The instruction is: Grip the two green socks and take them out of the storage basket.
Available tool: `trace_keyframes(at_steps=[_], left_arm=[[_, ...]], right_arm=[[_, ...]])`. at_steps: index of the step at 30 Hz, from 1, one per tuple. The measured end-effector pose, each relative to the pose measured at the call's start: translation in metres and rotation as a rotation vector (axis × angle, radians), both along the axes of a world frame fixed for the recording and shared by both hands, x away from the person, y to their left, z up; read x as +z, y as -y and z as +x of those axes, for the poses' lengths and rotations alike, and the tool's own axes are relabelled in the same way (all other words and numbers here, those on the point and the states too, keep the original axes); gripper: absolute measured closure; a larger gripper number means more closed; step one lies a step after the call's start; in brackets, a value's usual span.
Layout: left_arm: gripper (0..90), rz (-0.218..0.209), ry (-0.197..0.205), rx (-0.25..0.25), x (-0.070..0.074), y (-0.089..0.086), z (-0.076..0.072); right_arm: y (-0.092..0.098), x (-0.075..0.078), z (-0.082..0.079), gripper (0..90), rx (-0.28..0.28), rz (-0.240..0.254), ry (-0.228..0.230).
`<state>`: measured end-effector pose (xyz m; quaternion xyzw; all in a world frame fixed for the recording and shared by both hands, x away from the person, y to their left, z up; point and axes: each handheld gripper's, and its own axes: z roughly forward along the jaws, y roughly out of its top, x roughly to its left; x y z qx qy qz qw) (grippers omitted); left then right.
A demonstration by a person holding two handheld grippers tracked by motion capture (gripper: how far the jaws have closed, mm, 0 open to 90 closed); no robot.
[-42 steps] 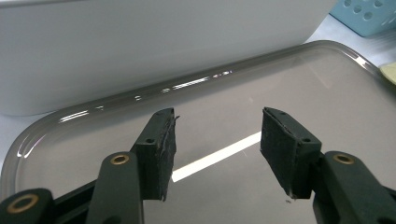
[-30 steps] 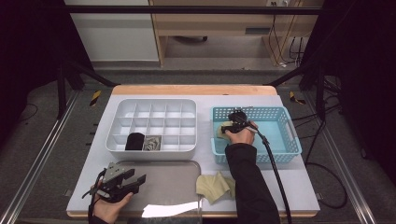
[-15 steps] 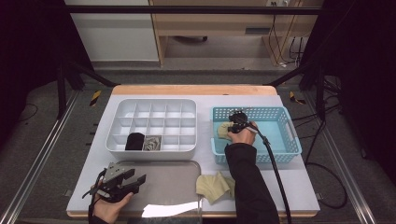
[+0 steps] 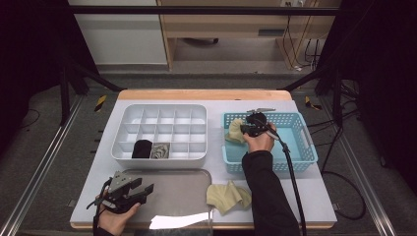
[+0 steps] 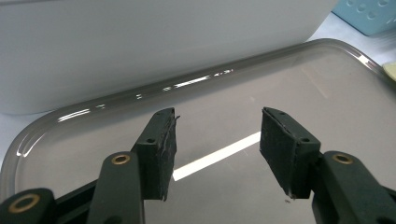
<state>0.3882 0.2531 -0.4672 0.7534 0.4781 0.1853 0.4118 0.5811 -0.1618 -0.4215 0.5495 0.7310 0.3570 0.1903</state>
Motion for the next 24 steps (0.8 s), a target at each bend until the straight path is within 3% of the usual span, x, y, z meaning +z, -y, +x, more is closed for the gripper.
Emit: trace_keyframes(at_steps=[8,14,24], left_arm=[[45.0,-0.002,0.0,0.0,0.0,0.0,0.0],[45.1,0.001,0.0,0.0,0.0,0.001,0.0],[45.1,0.003,-0.002,-0.002,0.0,0.002,-0.001]], right_arm=[[0.008,0.018,-0.011,88.7,0.019,0.027,0.04],[0.012,0.045,-0.031,88.9,0.058,0.034,0.118],[0.019,0.071,-0.063,88.9,0.103,0.053,0.217]])
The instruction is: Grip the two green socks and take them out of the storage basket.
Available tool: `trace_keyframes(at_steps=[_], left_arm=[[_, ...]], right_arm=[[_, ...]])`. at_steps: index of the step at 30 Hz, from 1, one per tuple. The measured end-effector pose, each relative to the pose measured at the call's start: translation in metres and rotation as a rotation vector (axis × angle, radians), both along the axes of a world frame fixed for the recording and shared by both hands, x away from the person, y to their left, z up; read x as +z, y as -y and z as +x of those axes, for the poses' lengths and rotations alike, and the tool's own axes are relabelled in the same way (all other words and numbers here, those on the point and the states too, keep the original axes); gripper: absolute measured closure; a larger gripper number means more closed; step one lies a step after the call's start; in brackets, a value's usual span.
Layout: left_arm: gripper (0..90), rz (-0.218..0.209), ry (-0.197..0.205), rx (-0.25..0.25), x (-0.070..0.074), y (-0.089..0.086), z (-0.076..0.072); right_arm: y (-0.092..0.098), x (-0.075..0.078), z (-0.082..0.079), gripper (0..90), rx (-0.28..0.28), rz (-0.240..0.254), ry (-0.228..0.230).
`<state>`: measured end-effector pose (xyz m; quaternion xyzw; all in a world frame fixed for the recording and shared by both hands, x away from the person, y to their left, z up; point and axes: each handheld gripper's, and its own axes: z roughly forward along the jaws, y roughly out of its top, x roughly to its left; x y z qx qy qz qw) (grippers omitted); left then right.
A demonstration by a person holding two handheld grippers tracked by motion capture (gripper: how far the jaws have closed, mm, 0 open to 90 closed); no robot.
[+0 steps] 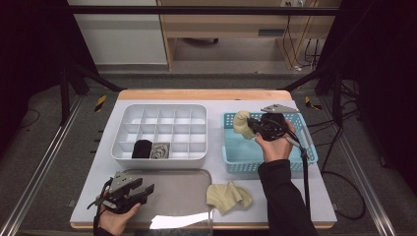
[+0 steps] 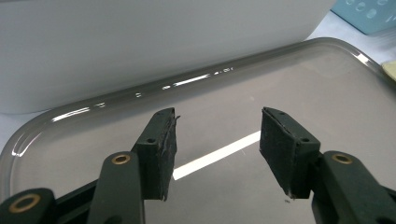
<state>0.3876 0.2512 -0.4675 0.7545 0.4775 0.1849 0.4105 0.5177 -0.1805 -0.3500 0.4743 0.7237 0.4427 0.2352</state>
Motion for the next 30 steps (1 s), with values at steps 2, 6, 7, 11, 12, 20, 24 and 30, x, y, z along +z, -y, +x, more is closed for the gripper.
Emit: trace_keyframes(at_steps=[2,6,7,11,12,20,24,30], left_arm=[[45.1,0.0,-0.001,-0.001,0.0,0.0,0.0],[45.1,0.0,-0.001,-0.001,0.0,0.0,0.0],[45.1,0.0,-0.001,-0.001,0.0,0.0,0.0],[45.1,-0.004,0.001,-0.003,0.0,0.001,0.0],[45.1,-0.003,0.001,-0.003,0.0,0.001,0.0],[45.2,-0.006,0.004,-0.003,0.001,0.002,-0.001],[45.3,-0.007,0.003,-0.003,0.001,0.002,-0.001],[45.3,-0.005,0.003,-0.009,0.001,0.003,-0.001]], right_arm=[[0.002,0.004,-0.007,88.9,0.012,0.014,0.015],[0.006,0.013,-0.024,88.9,0.042,0.042,0.053],[0.007,0.016,-0.029,88.9,0.047,0.048,0.065],[0.01,0.025,-0.049,88.9,0.076,0.064,0.097],[0.011,0.027,-0.054,88.9,0.086,0.067,0.107],[0.016,0.034,-0.092,88.9,0.135,0.097,0.158],[0.02,0.034,-0.11,88.9,0.153,0.115,0.176],[0.03,0.03,-0.135,88.8,0.164,0.148,0.183]])
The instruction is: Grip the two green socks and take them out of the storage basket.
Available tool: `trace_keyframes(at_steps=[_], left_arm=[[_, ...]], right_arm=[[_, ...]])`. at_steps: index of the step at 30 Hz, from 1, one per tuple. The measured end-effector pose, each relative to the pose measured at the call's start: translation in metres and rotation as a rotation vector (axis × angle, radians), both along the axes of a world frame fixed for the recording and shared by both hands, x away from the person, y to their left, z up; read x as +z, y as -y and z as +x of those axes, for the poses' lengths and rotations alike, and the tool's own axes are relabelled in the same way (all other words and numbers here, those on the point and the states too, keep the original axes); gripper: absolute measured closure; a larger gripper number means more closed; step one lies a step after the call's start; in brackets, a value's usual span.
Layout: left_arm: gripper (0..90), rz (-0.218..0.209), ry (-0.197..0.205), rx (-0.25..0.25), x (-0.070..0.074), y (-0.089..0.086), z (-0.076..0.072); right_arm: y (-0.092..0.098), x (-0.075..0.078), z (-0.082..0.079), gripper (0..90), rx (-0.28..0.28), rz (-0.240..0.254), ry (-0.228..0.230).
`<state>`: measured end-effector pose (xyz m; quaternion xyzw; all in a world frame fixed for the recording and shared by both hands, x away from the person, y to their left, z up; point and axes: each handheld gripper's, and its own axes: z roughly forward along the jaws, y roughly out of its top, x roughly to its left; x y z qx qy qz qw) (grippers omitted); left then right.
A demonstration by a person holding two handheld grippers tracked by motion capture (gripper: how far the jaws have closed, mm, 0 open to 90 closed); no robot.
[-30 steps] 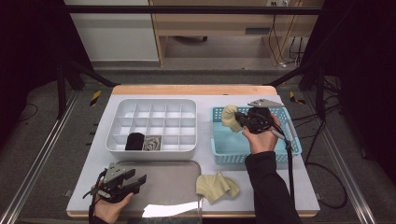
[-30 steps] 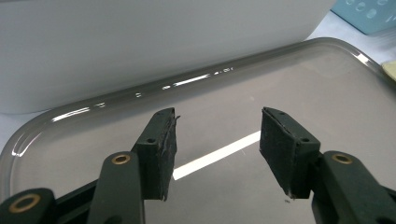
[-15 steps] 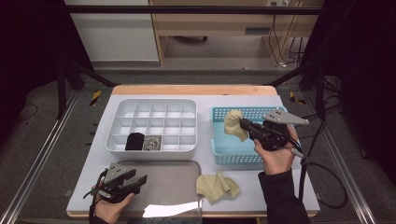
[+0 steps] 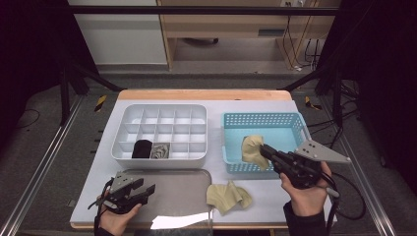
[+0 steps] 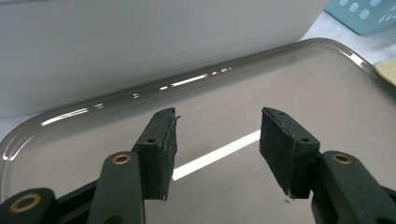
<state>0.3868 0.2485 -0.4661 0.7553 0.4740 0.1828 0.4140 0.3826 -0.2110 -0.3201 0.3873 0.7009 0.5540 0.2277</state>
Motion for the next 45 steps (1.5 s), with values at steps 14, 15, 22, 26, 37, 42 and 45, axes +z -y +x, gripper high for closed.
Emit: trace_keyframes(at_steps=[14,15,22,26,37,42,45], left_arm=[[45.4,0.004,0.001,0.0,0.0,0.002,-0.001],[45.4,0.003,0.0,0.0,0.0,0.002,-0.001],[45.4,0.001,0.004,-0.002,0.001,0.002,-0.002],[45.4,0.0,0.006,-0.003,0.001,0.002,-0.002],[46.0,-0.002,0.007,-0.012,0.002,0.004,-0.003],[46.6,-0.005,0.009,-0.014,0.003,0.004,-0.004],[46.8,-0.007,0.01,-0.018,0.003,0.004,-0.004]], right_arm=[[0.02,-0.03,-0.034,88.9,-0.004,0.014,-0.049],[0.022,-0.032,-0.036,88.9,-0.004,0.017,-0.053],[0.036,-0.04,-0.047,88.8,-0.022,0.015,-0.082],[0.042,-0.048,-0.045,88.8,-0.05,-0.012,-0.115],[0.052,-0.084,-0.022,88.8,-0.132,-0.108,-0.241],[0.056,-0.103,-0.011,88.7,-0.174,-0.166,-0.301],[0.055,-0.116,-0.004,88.7,-0.192,-0.204,-0.329]])
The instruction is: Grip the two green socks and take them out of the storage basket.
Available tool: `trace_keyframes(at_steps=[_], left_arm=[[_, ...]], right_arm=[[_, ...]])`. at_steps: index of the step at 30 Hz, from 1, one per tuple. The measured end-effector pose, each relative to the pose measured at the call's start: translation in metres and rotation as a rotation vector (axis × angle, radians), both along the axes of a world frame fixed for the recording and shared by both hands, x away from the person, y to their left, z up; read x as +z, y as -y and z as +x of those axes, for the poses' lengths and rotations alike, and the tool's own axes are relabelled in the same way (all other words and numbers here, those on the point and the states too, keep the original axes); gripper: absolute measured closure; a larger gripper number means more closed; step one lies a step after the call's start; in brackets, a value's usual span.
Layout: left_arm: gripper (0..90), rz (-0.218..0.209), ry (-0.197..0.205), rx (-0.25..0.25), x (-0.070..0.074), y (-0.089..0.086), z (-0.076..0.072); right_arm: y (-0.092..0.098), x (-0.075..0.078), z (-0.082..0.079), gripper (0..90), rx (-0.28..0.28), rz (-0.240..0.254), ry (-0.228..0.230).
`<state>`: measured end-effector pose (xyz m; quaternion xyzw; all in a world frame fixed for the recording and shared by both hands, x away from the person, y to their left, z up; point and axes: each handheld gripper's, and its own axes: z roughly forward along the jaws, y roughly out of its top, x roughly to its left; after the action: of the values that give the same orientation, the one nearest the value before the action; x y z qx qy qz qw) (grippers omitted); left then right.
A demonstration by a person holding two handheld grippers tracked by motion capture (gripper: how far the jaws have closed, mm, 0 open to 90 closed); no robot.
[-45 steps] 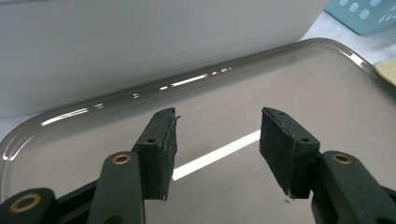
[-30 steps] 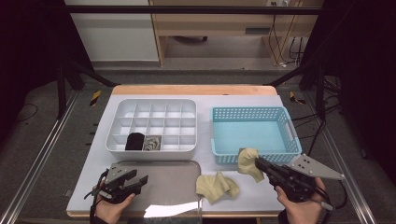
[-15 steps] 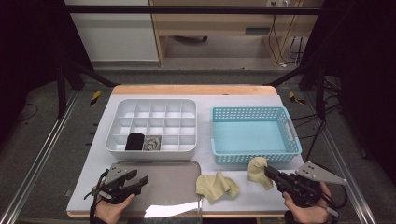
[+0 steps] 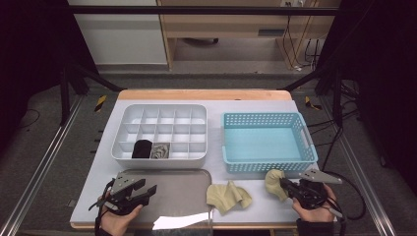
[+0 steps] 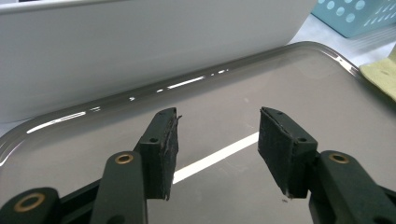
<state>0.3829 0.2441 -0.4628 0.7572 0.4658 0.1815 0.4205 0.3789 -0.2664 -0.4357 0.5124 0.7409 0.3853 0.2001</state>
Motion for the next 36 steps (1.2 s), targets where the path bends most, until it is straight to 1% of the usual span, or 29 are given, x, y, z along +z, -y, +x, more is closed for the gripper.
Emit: trace_keyframes(at_steps=[1,2,3,4,6,7,8,9,11,14,15,16,17,18,19,21,24,25,26,28,29,30,31,34,35,36], left_arm=[[46.8,0.0,0.0,0.0,0.0,0.0,0.0],[47.0,-0.002,0.0,-0.001,0.0,0.0,0.0],[47.0,-0.004,0.001,-0.002,0.0,0.001,0.0],[47.1,0.0,0.002,-0.003,0.001,0.001,-0.001],[47.1,-0.001,0.002,-0.004,0.001,0.001,-0.001],[47.0,0.001,0.003,-0.004,0.001,0.001,-0.001],[46.7,0.001,0.003,-0.007,0.002,0.002,-0.001],[46.5,0.0,0.004,-0.005,0.002,0.002,-0.002],[45.7,0.001,0.006,-0.005,0.002,0.002,-0.002],[44.3,0.002,0.017,0.001,0.005,0.002,-0.003],[44.0,0.002,0.017,0.001,0.005,0.002,-0.003],[44.0,0.001,0.018,0.003,0.005,0.001,-0.003],[44.0,0.001,0.02,0.003,0.006,0.001,-0.003],[44.0,-0.002,0.017,0.0,0.007,0.001,-0.003],[43.9,-0.005,0.016,-0.002,0.007,0.001,-0.003],[43.9,-0.002,0.013,-0.004,0.007,0.002,-0.004],[45.1,-0.007,0.016,-0.013,0.008,0.003,-0.004],[45.7,-0.007,0.016,-0.013,0.008,0.003,-0.004],[46.7,-0.012,0.017,-0.019,0.009,0.004,-0.006],[47.4,-0.016,0.016,-0.024,0.01,0.005,-0.006],[48.3,-0.016,0.016,-0.024,0.01,0.005,-0.006],[48.3,-0.016,0.013,-0.03,0.01,0.005,-0.007],[49.4,-0.013,0.016,-0.028,0.011,0.005,-0.007],[51.1,-0.015,0.019,-0.032,0.011,0.005,-0.007],[51.1,-0.014,0.02,-0.033,0.011,0.006,-0.008],[51.9,-0.016,0.022,-0.035,0.012,0.006,-0.008]], right_arm=[[0.0,0.0,0.0,88.7,0.0,0.0,0.0],[0.0,-0.004,0.002,88.7,-0.007,-0.012,-0.011],[-0.001,-0.013,0.006,88.5,-0.015,-0.022,-0.039],[-0.001,-0.015,0.007,88.5,-0.018,-0.02,-0.046],[0.0,-0.018,0.009,88.4,-0.017,-0.029,-0.044],[0.0,-0.022,0.011,88.1,-0.026,-0.032,-0.05],[0.001,-0.023,0.011,88.0,-0.024,-0.041,-0.046],[0.001,-0.025,0.012,87.7,-0.031,-0.034,-0.056],[0.0,-0.026,0.012,87.2,-0.029,-0.04,-0.058],[-0.002,-0.027,0.013,80.4,-0.017,-0.046,-0.043],[-0.002,-0.027,0.013,80.4,-0.017,-0.046,-0.043],[-0.002,-0.025,0.012,79.3,-0.013,-0.048,-0.025],[-0.004,-0.019,0.009,75.6,-0.009,-0.038,-0.002],[-0.005,-0.014,0.007,74.0,-0.002,-0.027,0.021],[-0.007,-0.011,0.005,73.8,0.003,-0.02,0.032],[-0.013,-0.002,0.001,73.3,0.033,-0.011,0.075],[-0.028,0.01,-0.006,74.5,0.112,0.022,0.126],[-0.028,0.01,-0.006,74.5,0.112,0.022,0.126],[-0.04,0.014,-0.01,76.0,0.168,0.043,0.143],[-0.053,0.015,-0.012,76.7,0.221,0.06,0.148],[-0.059,0.014,-0.012,77.2,0.247,0.066,0.143],[-0.059,0.014,-0.012,77.2,0.247,0.066,0.143],[-0.072,0.011,-0.013,77.5,0.291,0.071,0.133],[-0.086,0.005,-0.012,78.3,0.342,0.078,0.111],[-0.086,0.005,-0.012,78.3,0.342,0.078,0.111],[-0.096,0.0,-0.012,78.5,0.381,0.074,0.093]])
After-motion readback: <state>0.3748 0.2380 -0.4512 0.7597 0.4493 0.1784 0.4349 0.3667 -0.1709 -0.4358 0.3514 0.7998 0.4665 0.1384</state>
